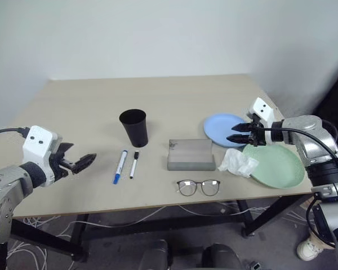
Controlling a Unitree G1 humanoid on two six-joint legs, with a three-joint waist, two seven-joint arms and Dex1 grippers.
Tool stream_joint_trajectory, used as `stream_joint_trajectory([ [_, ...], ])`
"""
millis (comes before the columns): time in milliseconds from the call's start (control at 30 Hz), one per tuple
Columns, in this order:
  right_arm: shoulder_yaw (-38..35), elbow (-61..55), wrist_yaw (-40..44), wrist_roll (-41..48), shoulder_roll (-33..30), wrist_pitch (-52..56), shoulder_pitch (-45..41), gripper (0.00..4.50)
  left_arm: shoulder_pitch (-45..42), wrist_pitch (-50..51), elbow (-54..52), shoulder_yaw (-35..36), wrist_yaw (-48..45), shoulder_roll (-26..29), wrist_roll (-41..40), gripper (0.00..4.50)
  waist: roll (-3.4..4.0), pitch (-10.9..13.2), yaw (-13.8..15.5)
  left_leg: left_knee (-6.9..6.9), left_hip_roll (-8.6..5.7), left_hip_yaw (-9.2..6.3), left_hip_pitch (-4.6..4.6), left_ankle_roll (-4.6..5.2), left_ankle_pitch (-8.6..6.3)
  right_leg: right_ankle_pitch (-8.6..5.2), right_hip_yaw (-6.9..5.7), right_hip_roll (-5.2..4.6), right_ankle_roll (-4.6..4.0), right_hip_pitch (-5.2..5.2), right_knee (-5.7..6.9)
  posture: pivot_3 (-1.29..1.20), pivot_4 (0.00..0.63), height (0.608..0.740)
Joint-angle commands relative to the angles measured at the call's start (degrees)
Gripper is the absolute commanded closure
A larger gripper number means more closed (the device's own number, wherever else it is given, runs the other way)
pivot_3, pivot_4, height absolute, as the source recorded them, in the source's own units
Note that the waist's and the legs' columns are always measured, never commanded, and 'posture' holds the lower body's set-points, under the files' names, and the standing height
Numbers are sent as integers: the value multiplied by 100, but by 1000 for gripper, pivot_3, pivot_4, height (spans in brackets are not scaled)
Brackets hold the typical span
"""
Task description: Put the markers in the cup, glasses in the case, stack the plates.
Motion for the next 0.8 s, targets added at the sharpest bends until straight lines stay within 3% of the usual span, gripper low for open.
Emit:
stream_joint_trajectory([
  [33, -156, -165, 1, 83, -136, 55, -44, 2146, -24, 31, -320, 70, 52, -18, -51, 359, -1, -1, 35, 0, 0, 7, -1, 3, -2, 0, 3, -1, 0, -3, 0, 0, 0, 696],
  [333, -254, -24, 11, 114, -337, -9, -50, 2146, -176, -33, -194, -9, -124, -85, -116, 359, -1, 0, 68, -1, 30, 74, -1, 4, -5, 1, -2, 1, 0, -19, 0, 0, 0, 696],
  [800, -832, 227, 133, 209, -1440, -231, 775, 2146, -232, -379, -84, -172, -675, -59, -157, 359, 3, 2, 66, 33, 53, 90, -1, 13, -37, 2, -3, -2, 1, -21, -1, 0, 0, 696],
])
